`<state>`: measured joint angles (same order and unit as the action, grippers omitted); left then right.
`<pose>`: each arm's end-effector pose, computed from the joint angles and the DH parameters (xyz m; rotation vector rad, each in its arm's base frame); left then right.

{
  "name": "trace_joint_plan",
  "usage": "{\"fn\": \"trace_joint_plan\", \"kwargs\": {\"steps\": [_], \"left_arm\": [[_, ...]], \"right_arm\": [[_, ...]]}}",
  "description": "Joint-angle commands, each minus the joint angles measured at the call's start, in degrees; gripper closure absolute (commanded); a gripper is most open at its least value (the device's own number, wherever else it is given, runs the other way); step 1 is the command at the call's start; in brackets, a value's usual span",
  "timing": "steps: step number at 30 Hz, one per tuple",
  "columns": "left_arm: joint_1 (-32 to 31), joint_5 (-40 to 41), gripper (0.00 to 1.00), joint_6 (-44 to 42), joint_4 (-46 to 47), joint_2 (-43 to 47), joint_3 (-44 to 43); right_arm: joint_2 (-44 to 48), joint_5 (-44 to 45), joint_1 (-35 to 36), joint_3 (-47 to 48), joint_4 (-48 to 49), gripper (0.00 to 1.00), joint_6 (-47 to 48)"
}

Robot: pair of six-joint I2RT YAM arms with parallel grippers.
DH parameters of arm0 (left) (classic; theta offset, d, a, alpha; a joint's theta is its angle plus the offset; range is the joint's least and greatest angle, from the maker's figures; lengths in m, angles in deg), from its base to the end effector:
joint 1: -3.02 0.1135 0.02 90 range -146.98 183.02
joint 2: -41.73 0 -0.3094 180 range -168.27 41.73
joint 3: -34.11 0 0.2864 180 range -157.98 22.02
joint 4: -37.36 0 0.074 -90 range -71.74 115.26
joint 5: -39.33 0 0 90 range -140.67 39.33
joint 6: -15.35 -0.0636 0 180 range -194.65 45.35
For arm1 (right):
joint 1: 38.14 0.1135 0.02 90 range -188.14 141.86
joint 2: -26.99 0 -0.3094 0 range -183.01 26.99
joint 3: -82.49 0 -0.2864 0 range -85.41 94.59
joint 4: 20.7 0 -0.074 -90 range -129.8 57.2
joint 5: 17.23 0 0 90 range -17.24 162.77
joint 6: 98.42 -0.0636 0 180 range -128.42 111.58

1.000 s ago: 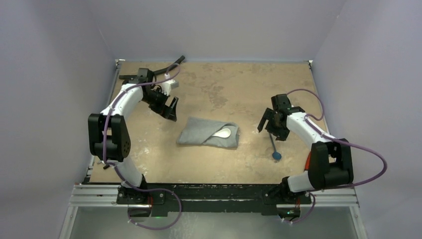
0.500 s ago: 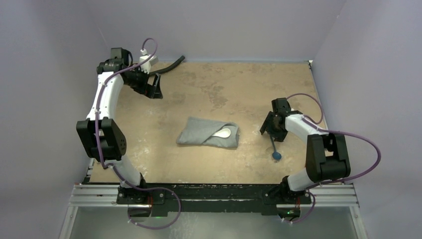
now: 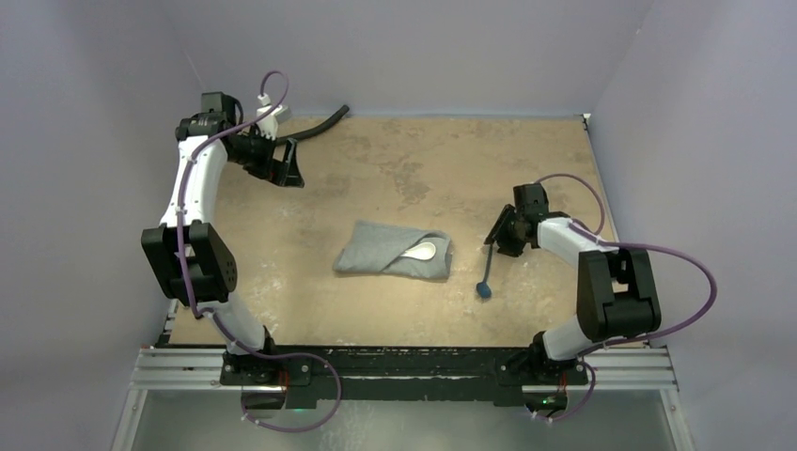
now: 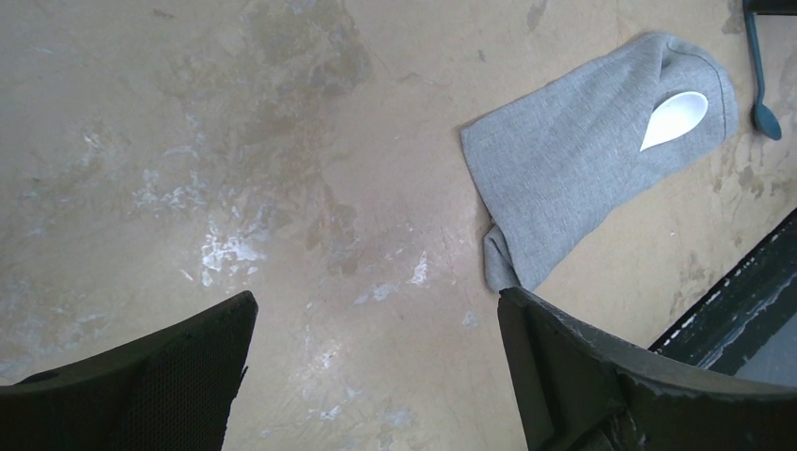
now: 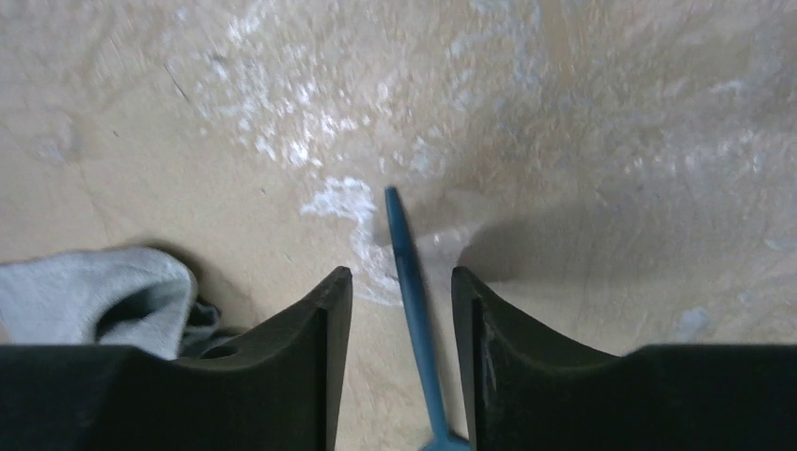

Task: Fold the napkin into a case and place the utensils inside
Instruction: Pick up the spoon from the corner of the board.

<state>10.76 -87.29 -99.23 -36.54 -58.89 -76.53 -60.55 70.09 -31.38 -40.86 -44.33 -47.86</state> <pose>0.4154 0.0182 0.3552 0.5483 2.4114 -0.6245 0.3297 0.0421 0.1636 0.7030 2.4660 0.3770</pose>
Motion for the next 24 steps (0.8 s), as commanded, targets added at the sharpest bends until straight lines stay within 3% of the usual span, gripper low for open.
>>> {"fn": "trace_joint_plan", "kwargs": {"steps": [1,10,16,18,24], "left_arm": [[-0.01,-3.15,0.02,0.20,-0.26,-0.06,1.77],[-0.06,-3.90,0.01,0.34,0.46,0.57,3.38],[0.03,-1.54,0.02,0.43,0.76,-0.16,3.61],[-0.01,-1.36,0.01,-0.14,-0.07,-0.69,2.96],[0.00,-2.03,0.02,-0.51,0.45,-0.26,2.19]], "right_arm": [[4.31,0.27,0.36,-1.17,-7.58,0.50,1.28],[9.64,-0.11,4.25,-8.72,-8.76,0.50,-1.29],[7.12,0.94,7.39,-6.30,-8.36,0.56,-2.02],[5.07,2.11,8.93,-5.17,-8.42,0.62,-2.13],[1.43,4.66,10.32,-3.86,-7.38,1.00,-1.08]]}}
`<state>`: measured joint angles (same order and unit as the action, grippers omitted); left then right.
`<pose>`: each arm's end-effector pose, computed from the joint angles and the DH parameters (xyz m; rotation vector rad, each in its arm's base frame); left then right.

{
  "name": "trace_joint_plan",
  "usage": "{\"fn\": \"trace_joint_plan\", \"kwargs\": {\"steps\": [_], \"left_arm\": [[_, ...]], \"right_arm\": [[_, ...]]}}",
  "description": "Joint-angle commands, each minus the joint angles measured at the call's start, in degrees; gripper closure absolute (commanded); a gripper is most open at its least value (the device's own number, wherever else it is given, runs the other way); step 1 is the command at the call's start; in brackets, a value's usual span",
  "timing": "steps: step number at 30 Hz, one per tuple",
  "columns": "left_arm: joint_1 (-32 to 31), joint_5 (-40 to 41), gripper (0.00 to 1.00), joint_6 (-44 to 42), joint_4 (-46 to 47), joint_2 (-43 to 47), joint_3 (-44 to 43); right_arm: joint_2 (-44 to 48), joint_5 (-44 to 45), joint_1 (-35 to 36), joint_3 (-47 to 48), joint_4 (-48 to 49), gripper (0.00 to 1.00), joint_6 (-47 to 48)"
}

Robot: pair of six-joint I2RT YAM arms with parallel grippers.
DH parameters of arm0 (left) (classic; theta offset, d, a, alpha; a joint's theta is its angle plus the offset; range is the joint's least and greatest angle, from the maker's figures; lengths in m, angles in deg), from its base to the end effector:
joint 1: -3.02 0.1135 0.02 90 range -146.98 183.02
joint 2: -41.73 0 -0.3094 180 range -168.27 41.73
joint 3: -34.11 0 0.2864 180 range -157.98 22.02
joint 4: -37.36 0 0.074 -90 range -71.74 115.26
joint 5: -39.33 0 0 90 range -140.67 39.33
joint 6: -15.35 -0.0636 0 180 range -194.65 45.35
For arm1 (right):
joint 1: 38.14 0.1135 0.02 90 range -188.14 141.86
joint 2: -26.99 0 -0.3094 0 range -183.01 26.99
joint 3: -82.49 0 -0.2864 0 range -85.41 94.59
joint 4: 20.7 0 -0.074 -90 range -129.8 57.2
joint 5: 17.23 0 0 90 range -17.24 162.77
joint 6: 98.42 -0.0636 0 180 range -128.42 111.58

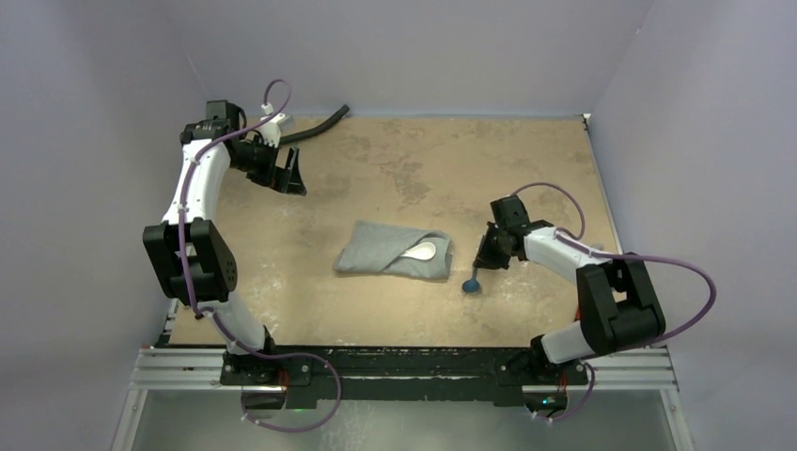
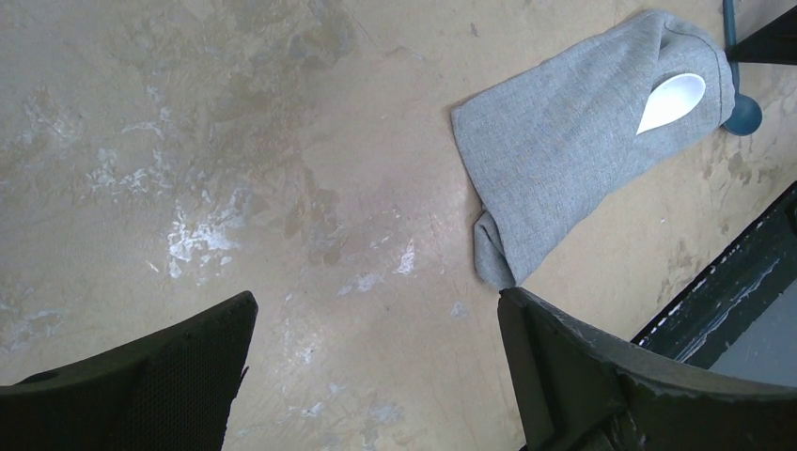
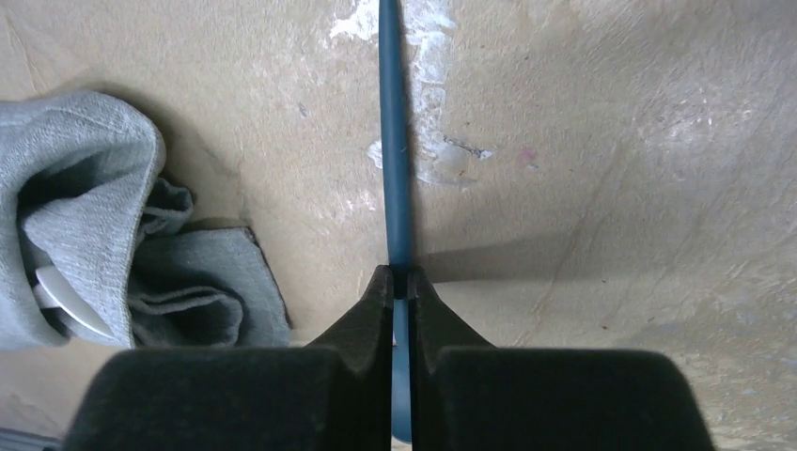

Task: Fold the napkin into a case and place the utensils inside
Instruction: Pick up the spoon from the corner of the board.

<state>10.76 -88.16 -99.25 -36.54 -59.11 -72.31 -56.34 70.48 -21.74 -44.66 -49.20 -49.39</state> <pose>0.4107 0.0168 0.3296 0.5316 2.4694 -0.6871 0.2888 0.0876 0.1577 0.5509 2.5993 0.4005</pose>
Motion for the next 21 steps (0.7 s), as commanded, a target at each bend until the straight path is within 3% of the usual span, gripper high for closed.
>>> {"fn": "trace_joint_plan", "kwargs": {"steps": [1,7,10,15,21], "left_arm": [[0.00,-1.76,0.02,-0.74,0.33,-0.07,-2.19],[-0.28,-8.73,0.01,-6.27,-2.45,-2.38,-4.12],[-1.79,-13.52,0.02,-13.99,-6.45,-2.85,-5.54],[-4.94,-19.18,0.01,-39.52,-10.04,2.26,-1.66],[-12.15,-7.64,0.01,-57.87,4.24,16.30,10.88]], "right_arm": [[-2.96,4.99,0.79,0.58,-2.62,1.00,0.79],[-0.14,9.78,0.77,11.31,-6.49,1.00,5.77],[1.96,7.80,0.78,18.89,-7.78,1.00,9.59],[0.35,-10.35,2.41,30.08,-8.41,1.00,15.02],[-7.05,-28.84,10.36,42.29,-9.31,1.00,17.02]]}}
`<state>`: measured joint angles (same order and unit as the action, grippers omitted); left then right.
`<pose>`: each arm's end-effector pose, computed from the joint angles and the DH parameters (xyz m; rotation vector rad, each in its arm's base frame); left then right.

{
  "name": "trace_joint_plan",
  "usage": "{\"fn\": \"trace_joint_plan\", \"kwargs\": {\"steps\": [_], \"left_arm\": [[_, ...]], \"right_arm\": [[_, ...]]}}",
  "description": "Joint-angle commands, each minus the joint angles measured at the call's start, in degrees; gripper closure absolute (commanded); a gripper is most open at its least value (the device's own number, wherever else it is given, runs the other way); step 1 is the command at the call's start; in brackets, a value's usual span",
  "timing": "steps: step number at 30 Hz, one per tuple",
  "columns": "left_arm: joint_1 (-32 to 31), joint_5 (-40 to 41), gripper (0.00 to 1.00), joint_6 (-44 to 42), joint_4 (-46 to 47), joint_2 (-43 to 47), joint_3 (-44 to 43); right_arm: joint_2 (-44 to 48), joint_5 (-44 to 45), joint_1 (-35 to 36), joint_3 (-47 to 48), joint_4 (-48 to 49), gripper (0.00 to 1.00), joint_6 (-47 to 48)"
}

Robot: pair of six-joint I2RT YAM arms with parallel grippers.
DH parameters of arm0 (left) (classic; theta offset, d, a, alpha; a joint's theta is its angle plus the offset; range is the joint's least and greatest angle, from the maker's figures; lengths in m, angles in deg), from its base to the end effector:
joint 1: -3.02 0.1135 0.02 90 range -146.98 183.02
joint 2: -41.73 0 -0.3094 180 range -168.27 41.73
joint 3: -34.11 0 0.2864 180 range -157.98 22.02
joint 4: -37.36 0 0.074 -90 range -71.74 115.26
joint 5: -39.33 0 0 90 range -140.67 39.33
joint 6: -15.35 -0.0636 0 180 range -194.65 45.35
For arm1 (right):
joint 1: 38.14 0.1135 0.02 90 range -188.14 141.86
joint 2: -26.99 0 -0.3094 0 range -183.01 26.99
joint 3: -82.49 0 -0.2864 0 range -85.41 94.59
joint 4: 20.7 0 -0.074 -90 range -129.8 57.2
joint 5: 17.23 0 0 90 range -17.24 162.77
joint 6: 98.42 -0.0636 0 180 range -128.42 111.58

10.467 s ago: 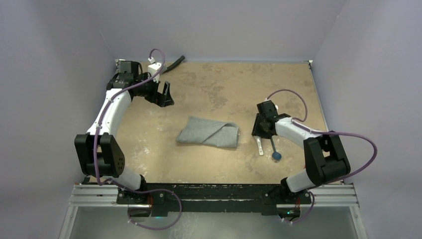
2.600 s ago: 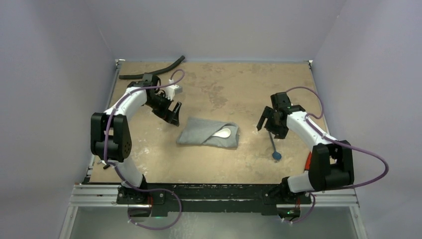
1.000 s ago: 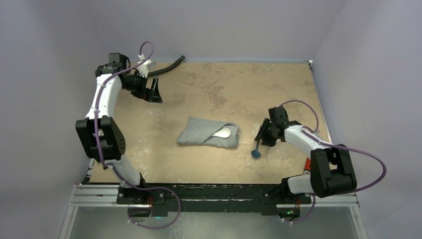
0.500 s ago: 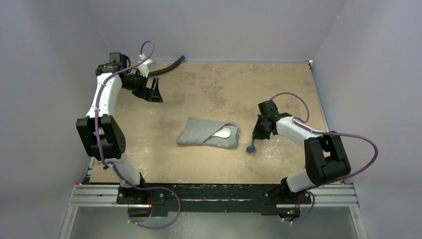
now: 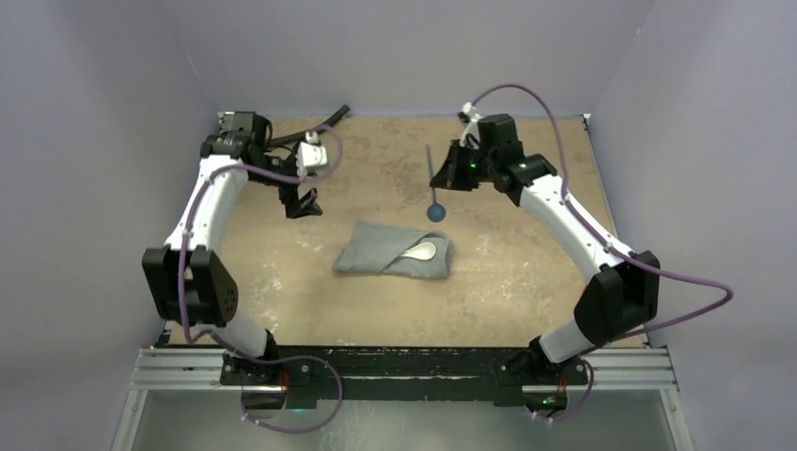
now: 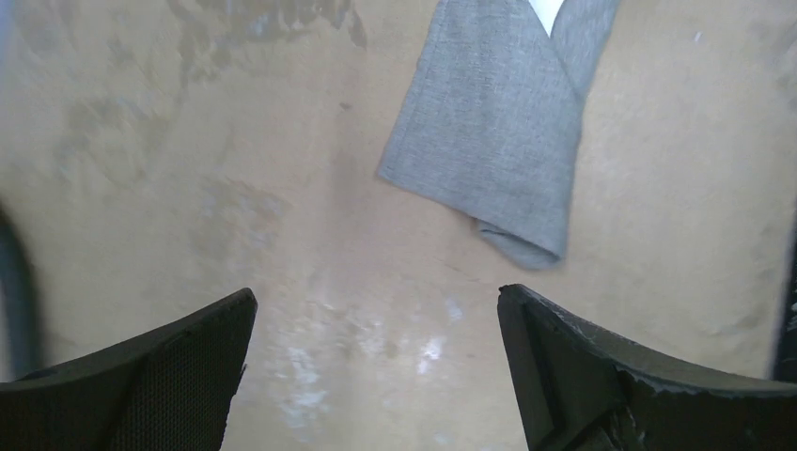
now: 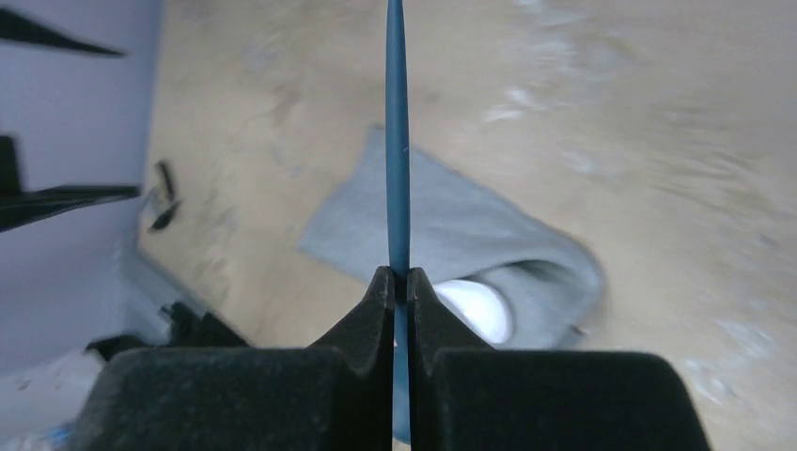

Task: Fold the napkin into a case and place the utensils inside
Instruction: Pass from the right arm to the left

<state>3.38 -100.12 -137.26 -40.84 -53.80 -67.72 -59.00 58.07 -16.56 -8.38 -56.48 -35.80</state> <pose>0.3706 -0.0460 0.3432 1.3550 1.9124 -0.7235 0.3646 0.1616 0.3647 -0.0440 2.2200 0.7621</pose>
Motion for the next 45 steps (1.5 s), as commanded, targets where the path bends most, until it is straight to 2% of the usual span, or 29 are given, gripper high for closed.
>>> {"fn": "trace_joint_plan", "kwargs": {"steps": [1,3,5,11,15,19,25,28,32,36,37,38,40,42,43,45], "left_arm": [[-6.23,6.02,0.01,-19.93,15.63,14.31,9.34],[-8.41,7.31,0.01,-19.58,26.50,20.40,15.84],[-10.66,8.78,0.01,-20.78,33.19,24.04,20.36],[-16.37,13.23,0.02,-35.07,40.39,32.57,33.35],[-17.64,13.66,0.03,-42.73,44.59,38.27,40.81],[-17.81,13.53,0.11,-48.33,45.13,41.32,43.30],[-19.31,12.75,0.21,-47.89,50.82,43.08,45.56],[-20.07,12.59,0.26,-49.50,47.21,43.51,44.87],[-20.30,13.15,0.35,-52.94,43.96,44.94,46.22],[-20.31,13.65,0.47,-51.66,44.32,45.10,46.41],[-20.31,13.26,0.53,-50.58,45.22,45.19,46.35],[-20.34,12.90,0.64,-49.43,46.26,45.45,46.33],[-20.40,12.63,0.98,-47.73,48.33,45.76,46.58],[-20.49,13.08,1.00,-45.60,50.31,45.90,46.98],[-20.49,13.70,1.00,-45.25,50.30,45.81,47.06],[-20.53,15.35,1.00,-44.31,51.48,45.85,47.54]], "right_arm": [[-6.46,-18.38,6.83,7.48,-2.44,1.00,3.72],[-9.32,-22.95,9.52,9.31,-2.85,1.00,4.33],[-11.59,-26.18,11.62,9.79,-1.82,1.00,3.85],[-16.76,-33.55,14.13,12.90,0.16,1.00,3.37],[-17.68,-39.03,14.44,12.31,3.88,1.00,1.56],[-17.94,-41.46,14.98,11.29,5.76,1.00,0.83],[-19.04,-42.56,16.30,12.88,6.15,1.00,-0.49],[-19.32,-43.28,16.88,13.56,7.78,1.00,-2.15],[-19.25,-44.04,17.41,13.62,10.62,1.00,-4.52],[-19.35,-44.37,17.78,13.31,12.07,1.00,-6.05],[-19.43,-44.36,17.89,13.25,12.56,1.00,-6.38],[-19.53,-44.43,17.89,13.31,12.68,1.00,-6.53],[-19.75,-44.36,17.97,13.32,12.98,1.00,-6.79],[-19.70,-44.28,17.97,13.32,13.09,1.00,-6.80],[-19.66,-44.32,18.01,13.25,12.89,0.98,-6.86],[-19.30,-43.93,17.76,12.42,12.66,0.74,-7.23]]}}
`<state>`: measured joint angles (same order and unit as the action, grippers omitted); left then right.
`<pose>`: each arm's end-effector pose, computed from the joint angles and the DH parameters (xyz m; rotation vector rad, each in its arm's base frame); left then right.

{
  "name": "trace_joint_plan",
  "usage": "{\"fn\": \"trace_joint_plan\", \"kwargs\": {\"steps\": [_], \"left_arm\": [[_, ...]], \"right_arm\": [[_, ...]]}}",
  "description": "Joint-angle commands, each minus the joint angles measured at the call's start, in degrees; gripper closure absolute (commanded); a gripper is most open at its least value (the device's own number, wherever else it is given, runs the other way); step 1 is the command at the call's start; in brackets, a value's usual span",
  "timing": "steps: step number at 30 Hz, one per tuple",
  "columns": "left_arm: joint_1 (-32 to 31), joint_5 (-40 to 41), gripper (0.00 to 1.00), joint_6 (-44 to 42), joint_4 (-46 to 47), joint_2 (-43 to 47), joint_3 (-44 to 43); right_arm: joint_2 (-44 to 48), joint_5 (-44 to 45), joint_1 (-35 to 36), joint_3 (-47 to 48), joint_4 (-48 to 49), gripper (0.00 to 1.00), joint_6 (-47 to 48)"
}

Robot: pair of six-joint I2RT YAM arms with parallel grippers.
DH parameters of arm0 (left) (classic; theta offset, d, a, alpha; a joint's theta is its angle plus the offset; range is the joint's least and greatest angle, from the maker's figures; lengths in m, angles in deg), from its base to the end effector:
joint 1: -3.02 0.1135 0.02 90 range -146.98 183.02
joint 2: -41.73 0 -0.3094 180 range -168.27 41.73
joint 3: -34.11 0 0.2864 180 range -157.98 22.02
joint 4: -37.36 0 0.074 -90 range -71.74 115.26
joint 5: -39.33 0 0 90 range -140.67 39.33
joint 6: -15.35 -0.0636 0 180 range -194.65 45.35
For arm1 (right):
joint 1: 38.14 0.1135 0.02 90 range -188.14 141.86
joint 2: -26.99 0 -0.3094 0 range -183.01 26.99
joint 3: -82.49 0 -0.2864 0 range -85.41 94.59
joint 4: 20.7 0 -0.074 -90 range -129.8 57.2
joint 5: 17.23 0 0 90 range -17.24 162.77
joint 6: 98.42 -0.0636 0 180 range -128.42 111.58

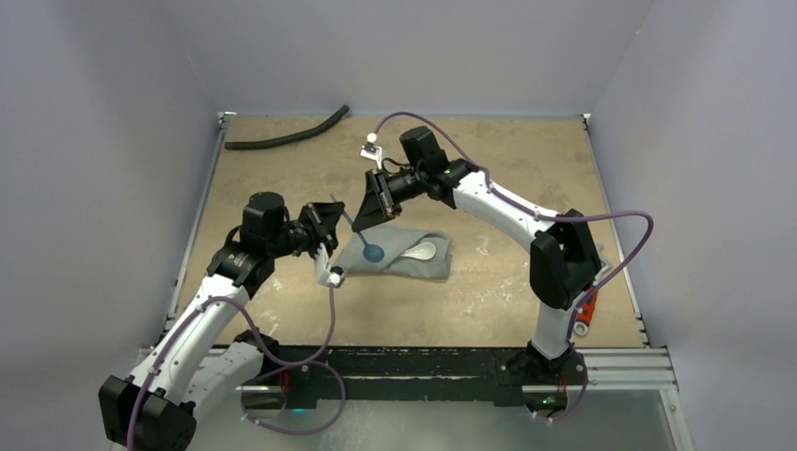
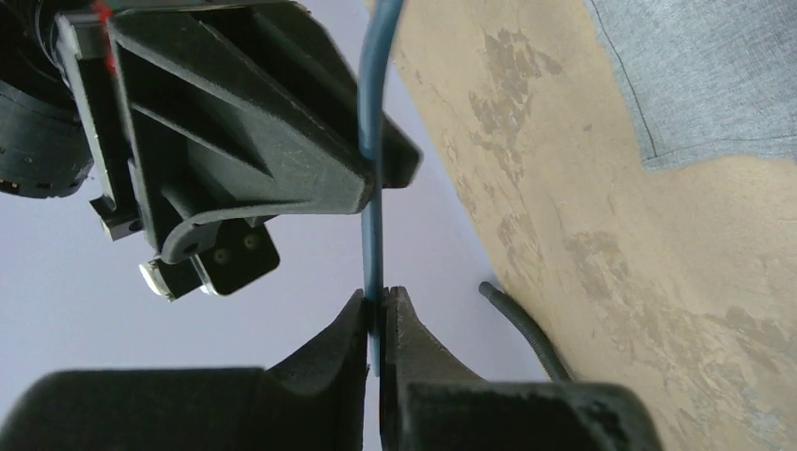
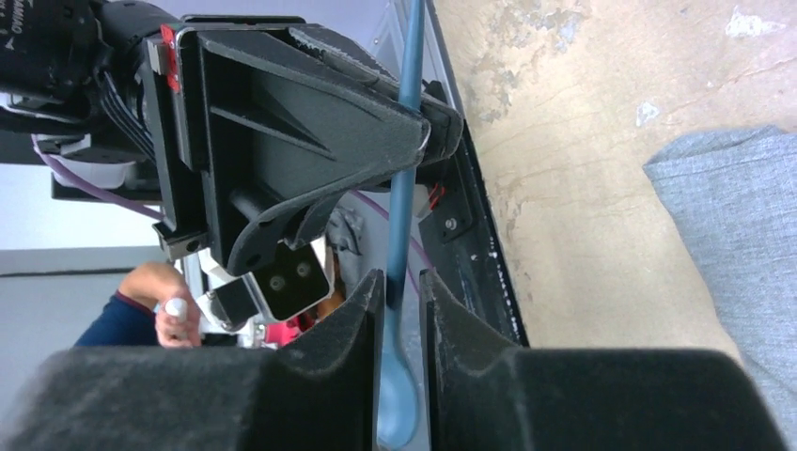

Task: Fold the napkin into a case and place the utensils inside
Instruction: Pass from the right arm to the left, then pass from the left arm to the right

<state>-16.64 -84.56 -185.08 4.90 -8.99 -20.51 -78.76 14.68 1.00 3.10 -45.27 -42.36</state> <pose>0.1964 -0.1078 0.3119 1.9368 0.5079 0.4118 0.3403 0.3466 0.3323 -0.8200 2.1963 1.7670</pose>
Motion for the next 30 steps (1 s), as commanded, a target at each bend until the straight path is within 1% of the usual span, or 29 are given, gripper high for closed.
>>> {"fn": "trace_joint_plan", "kwargs": {"steps": [1,2,4,6,9,11,14,17,20,23,26,30], "left_arm": [[-0.59,0.78,1.00,4.90,7.58,1.25,1.30],[-0.77,2.27,1.00,7.03,9.62,1.55,2.05],[-1.08,5.34,1.00,9.50,12.20,1.92,3.18],[-1.08,8.27,1.00,10.63,12.75,2.08,3.82],[-1.24,11.71,1.00,10.81,14.60,2.28,5.59],[-1.89,14.58,1.00,10.68,15.91,1.62,6.42],[-3.83,21.65,1.00,11.60,18.48,-0.37,7.14],[-6.73,26.91,1.00,13.22,19.50,-1.95,6.65],[-9.69,32.95,1.00,13.02,25.00,-2.67,7.78],[-11.83,36.98,1.00,13.30,25.66,-3.68,7.63],[-12.58,38.25,1.00,12.96,25.35,-3.63,7.59],[-12.85,38.66,1.00,12.70,25.20,-3.40,7.64]], "right_arm": [[0.90,0.18,-0.09,0.17,1.42,0.65,-0.81],[1.62,0.94,-0.56,-1.23,1.68,0.59,-1.04],[4.26,2.28,-2.00,-5.88,3.96,0.55,-2.73],[8.57,3.71,-4.30,-12.63,9.36,0.54,-6.77],[15.86,5.93,-7.32,-21.61,17.95,0.55,-15.22],[18.38,8.24,-7.58,-24.57,19.93,0.55,-17.13],[20.46,11.04,-7.21,-27.77,22.91,0.55,-20.95],[21.71,13.18,-7.23,-29.95,23.72,0.55,-23.76],[21.16,16.74,-6.80,-30.16,23.48,0.55,-26.00],[20.94,20.20,-6.41,-30.31,22.75,0.56,-27.34],[21.24,23.80,-6.39,-29.81,20.12,0.56,-27.15],[21.27,25.91,-6.37,-29.73,20.57,0.56,-28.73]]}}
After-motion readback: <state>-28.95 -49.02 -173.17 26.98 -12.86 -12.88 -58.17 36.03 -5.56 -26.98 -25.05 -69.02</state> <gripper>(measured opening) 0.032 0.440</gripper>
